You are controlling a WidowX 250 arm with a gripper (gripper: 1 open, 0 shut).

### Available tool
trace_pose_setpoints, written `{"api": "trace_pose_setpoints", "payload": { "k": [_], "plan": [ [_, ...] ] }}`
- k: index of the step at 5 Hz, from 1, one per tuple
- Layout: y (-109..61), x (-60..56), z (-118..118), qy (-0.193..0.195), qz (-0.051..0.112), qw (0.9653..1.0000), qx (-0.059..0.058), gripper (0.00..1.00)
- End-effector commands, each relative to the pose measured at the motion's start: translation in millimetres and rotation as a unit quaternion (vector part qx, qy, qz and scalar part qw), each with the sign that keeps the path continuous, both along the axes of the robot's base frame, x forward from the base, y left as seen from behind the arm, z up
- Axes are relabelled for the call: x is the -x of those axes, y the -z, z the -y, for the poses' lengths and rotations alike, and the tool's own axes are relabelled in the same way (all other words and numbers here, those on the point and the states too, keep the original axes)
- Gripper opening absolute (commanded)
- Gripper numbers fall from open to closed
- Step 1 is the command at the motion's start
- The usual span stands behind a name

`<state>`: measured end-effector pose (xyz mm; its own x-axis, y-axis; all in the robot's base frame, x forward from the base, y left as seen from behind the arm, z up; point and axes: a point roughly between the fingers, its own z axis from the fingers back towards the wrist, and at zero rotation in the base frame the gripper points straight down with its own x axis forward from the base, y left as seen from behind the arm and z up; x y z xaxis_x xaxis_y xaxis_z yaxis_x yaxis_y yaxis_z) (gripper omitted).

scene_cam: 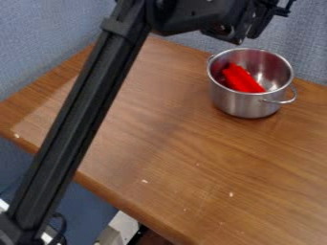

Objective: Put the red object in the metal pot

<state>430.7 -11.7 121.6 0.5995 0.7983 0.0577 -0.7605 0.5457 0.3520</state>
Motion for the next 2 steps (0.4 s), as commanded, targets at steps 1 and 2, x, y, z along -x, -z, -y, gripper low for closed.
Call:
{"api": "trace_pose_setpoints", "payload": {
  "k": [1, 2],
  "plan": [
    [-23.3, -11.2, -12, -0.029, 0.041, 0.9984, -0.025, 1.00],
    [-21.7, -12.5, -26, -0.054, 0.040, 0.9972, -0.031, 1.00]
  ]
}}
